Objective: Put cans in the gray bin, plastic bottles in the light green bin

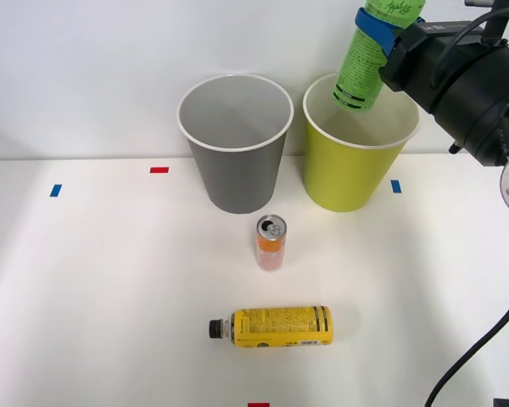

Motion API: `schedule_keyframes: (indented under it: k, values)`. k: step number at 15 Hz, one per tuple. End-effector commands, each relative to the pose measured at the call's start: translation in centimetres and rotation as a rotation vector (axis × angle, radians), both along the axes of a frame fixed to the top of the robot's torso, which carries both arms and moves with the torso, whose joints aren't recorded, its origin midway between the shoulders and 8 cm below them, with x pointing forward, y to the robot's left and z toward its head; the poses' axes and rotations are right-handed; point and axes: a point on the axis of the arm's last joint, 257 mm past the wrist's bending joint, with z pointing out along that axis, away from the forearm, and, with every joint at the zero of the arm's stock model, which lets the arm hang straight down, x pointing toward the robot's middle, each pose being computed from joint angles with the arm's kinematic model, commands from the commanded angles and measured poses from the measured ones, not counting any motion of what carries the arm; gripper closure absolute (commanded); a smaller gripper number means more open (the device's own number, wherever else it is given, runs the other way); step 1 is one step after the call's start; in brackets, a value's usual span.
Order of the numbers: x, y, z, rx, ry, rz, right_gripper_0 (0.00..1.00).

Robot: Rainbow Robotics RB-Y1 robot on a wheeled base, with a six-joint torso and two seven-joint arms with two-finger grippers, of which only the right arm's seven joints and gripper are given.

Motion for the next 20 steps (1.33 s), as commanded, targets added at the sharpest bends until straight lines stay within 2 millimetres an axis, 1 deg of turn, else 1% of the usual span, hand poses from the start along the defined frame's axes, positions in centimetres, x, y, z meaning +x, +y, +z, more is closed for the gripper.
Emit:
schedule_keyframes:
  k: [1,3,5,7,9,12,14,16,18,20]
  values:
    - [0.9,0.4,-1.2,-0.003,0.042,-0.03,1.0]
    - [2.5,0.9,-1.7,-0.004,0.048,-0.036,1.0]
    - [3.9,0.7,-2.5,0.009,0.048,-0.048,1.0]
    - [4.5,0.1,-3.1,-0.011,0.051,-0.067,1.0]
    - [4.6,-0.4,-3.3,-0.04,0.046,-0.078,1.0]
    - [4.9,-0.7,-3.8,-0.061,0.052,-0.088,1.0]
    - [5.7,-1.1,-4.3,-0.085,0.062,-0.101,1.0]
    - [6.6,-1.4,-4.1,-0.093,0.065,-0.109,1.0]
    - [7.6,-2.0,-4.0,-0.09,0.052,-0.126,1.0]
    - [8.0,-2.4,-4.4,-0.099,0.062,-0.134,1.0]
